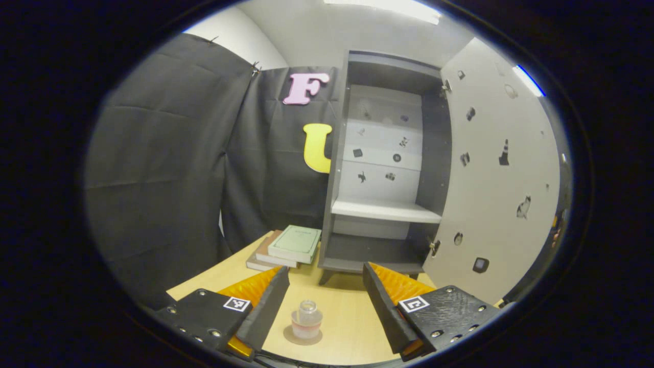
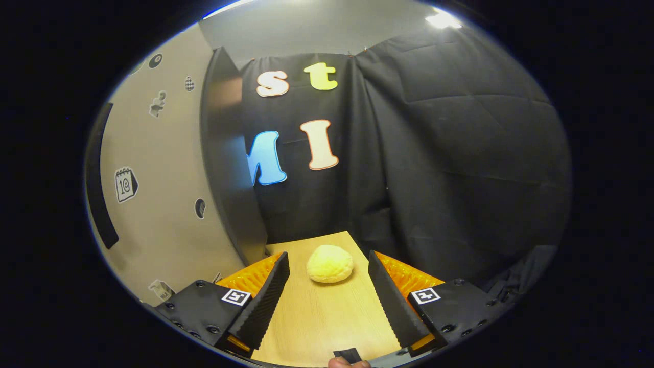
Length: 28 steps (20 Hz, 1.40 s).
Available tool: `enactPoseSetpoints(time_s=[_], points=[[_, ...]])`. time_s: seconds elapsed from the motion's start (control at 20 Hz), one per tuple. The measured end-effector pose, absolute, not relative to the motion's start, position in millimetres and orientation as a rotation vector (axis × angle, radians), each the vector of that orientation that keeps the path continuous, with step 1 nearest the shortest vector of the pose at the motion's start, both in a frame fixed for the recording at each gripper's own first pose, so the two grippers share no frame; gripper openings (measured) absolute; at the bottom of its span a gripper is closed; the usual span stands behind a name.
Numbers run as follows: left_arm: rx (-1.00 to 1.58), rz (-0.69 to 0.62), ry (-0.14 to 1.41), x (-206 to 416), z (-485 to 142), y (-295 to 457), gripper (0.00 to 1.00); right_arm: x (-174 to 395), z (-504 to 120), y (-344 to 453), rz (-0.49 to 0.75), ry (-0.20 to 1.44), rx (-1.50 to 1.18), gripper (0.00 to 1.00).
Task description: Open the cabinet door with the right hand, grasp the bottle in the cabinet with the left hand and place it on the coaster, then close the cabinet door with the right hand.
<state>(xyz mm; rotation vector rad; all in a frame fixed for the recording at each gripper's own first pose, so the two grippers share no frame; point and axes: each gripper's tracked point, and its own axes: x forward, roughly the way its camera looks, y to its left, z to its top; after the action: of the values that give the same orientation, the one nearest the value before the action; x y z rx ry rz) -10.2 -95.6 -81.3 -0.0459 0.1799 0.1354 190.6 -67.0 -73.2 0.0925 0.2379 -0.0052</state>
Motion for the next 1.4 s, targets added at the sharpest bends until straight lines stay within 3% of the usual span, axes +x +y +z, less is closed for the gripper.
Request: enactPoseSetpoints(time_s=[0.25,0.35,0.5,0.55,0.65,0.7,0.8,1.1,1.4], points=[[-0.009,0.204,0.142,-6.5,-33.2,-93.5,0.87,186.5,-54.6,-37.9,0.116,0.22,0.1,0.98],[0.0,0.207,0.145,-9.8,-26.1,-96.2,0.92,187.0,-41.3,-36.9,0.107,0.196,0.098,0.98],[0.026,0.205,0.148,-7.9,-19.8,-94.6,0.87,182.1,-19.2,-17.5,0.153,0.166,0.1,0.93],[0.027,0.196,0.153,-6.9,-19.2,-93.7,0.87,179.8,-10.2,-12.7,0.163,0.15,0.086,0.98],[0.023,0.184,0.162,-4.0,-18.1,-88.7,0.87,173.9,6.1,-3.3,0.171,0.12,0.046,0.98],[0.015,0.174,0.159,-1.2,-17.0,-84.3,0.87,170.1,12.9,4.8,0.18,0.11,0.035,0.92],[-0.003,0.152,0.158,1.8,-19.7,-72.2,0.87,159.0,25.1,16.7,0.173,0.108,0.035,0.98],[0.023,0.1,0.195,3.6,-43.6,-22.5,0.87,130.2,47.4,28.7,0.066,0.056,-0.099,0.97],[-0.023,0.101,0.177,-3.1,-48.5,21.1,0.87,123.7,44.7,48.3,0.055,0.072,-0.047,0.96]])
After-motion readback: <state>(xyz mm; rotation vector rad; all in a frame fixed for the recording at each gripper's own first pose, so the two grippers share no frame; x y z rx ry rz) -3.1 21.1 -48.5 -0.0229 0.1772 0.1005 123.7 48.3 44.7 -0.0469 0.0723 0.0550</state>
